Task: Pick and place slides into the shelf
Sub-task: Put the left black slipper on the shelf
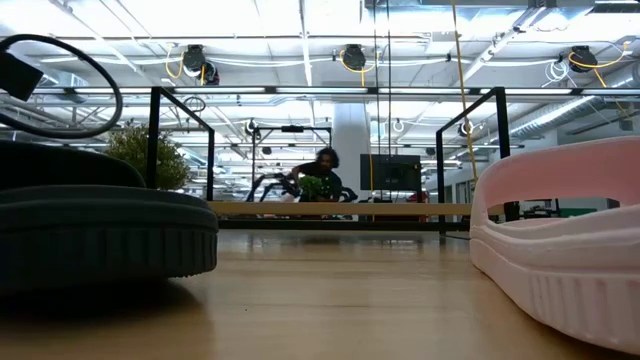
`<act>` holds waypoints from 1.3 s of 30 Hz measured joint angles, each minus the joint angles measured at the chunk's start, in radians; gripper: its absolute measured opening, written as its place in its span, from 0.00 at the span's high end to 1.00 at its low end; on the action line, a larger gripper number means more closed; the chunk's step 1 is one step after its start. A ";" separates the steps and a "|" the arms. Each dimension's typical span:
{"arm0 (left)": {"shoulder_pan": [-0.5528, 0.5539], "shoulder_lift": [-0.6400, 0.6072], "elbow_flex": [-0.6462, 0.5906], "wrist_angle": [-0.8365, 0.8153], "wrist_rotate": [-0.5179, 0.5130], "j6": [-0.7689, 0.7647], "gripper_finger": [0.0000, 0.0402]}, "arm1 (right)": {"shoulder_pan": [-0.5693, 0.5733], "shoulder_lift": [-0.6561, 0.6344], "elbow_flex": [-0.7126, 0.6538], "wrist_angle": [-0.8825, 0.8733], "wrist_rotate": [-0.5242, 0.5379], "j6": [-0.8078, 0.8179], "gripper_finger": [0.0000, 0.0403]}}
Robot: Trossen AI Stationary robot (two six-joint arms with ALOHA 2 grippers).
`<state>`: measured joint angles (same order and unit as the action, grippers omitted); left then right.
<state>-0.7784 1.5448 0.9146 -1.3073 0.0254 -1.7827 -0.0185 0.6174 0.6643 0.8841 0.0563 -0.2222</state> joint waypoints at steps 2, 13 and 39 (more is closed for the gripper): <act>0.000 0.000 0.000 0.001 0.000 -0.011 0.85 | 0.000 0.000 0.000 0.000 0.000 0.000 0.68; 0.000 0.000 0.042 -0.058 0.028 0.023 0.98 | 0.000 0.000 0.000 0.000 0.000 0.000 0.68; -0.013 -0.002 0.582 -0.265 -0.243 0.211 1.00 | 0.000 0.000 0.000 -0.029 0.007 0.000 0.68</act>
<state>-0.7917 1.5424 1.4967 -1.5719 -0.2181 -1.5716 -0.0182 0.6174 0.6643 0.8550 0.0628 -0.2218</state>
